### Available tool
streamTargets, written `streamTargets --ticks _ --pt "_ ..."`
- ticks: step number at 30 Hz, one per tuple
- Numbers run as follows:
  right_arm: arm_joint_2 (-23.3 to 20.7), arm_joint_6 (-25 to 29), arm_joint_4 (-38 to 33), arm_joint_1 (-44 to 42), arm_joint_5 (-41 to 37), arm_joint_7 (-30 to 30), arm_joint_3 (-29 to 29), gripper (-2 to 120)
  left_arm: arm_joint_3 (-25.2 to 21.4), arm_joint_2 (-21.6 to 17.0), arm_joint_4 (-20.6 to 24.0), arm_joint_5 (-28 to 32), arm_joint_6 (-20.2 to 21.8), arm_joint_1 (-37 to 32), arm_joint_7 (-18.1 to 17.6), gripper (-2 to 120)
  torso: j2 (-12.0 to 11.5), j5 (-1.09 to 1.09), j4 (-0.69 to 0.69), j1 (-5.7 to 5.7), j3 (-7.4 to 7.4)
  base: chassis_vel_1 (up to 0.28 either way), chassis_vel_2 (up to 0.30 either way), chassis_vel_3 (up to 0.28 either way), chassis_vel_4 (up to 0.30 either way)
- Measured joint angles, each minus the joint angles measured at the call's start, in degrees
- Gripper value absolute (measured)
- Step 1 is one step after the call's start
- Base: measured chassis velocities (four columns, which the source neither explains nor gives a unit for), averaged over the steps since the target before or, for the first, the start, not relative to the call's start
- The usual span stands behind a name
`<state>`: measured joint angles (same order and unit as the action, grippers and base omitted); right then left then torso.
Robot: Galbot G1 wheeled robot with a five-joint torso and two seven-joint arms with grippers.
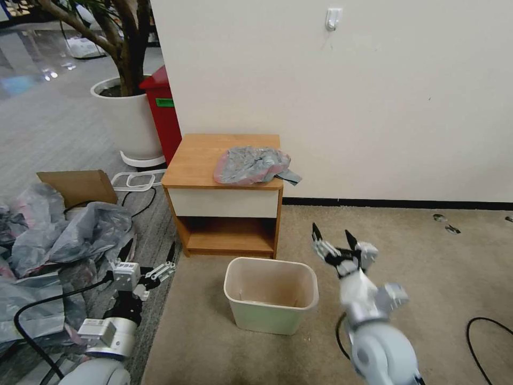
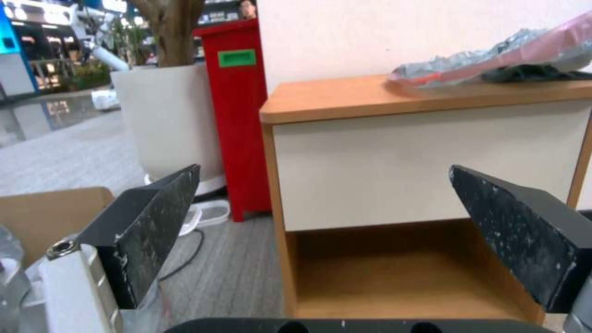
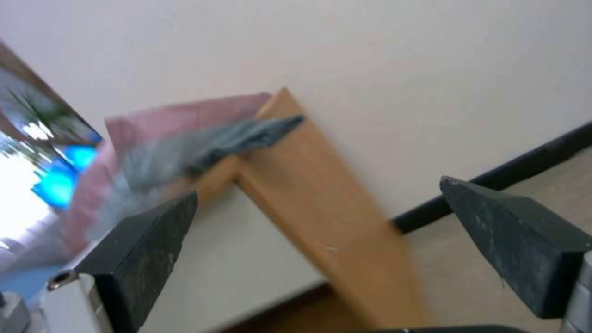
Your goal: Pick up the garbage bag from the table and place it over the trash can.
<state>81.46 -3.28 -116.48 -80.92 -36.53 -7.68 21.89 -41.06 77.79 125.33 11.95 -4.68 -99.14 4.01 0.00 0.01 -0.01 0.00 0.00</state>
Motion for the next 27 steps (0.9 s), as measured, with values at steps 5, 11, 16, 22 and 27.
streamTargets --ticks 5,11,16,22,27 --pt "1.3 0.0 5.7 9.9 -19.7 -1.2 -3.2 100 -0.5 0.2 1.5 -0.5 0.0 -1.3 -0.3 100 0.0 -0.01 0.01 0.0 0.0 0.0 0.0 0.0 0.0" --pt "4.1 2.4 12.9 17.6 -24.2 -1.6 -7.3 100 -1.1 1.3 3.0 -1.8 0.0 -2.7 -0.4 100 0.0 -0.02 0.01 0.01 0.0 0.0 0.0 0.0 0.0" --pt "5.5 4.0 17.4 21.3 -26.0 -1.3 -7.5 100 -1.4 2.0 3.5 -2.5 0.0 -3.4 -0.5 100 0.0 -0.01 0.01 0.01 0.0 0.0 0.0 0.0 0.0" --pt "6.5 5.1 23.5 25.8 -28.7 0.8 -6.9 100 -1.4 3.1 3.8 -3.8 0.0 -4.4 -0.6 100 0.0 -0.01 0.01 0.01 0.0 0.0 0.0 0.0 0.0" --pt "6.9 5.7 27.6 28.7 -29.6 1.8 -6.1 99 -1.4 3.8 3.6 -4.5 0.0 -4.8 -0.7 100 0.0 -0.01 0.0 0.01 0.0 0.0 0.0 0.0 0.0"
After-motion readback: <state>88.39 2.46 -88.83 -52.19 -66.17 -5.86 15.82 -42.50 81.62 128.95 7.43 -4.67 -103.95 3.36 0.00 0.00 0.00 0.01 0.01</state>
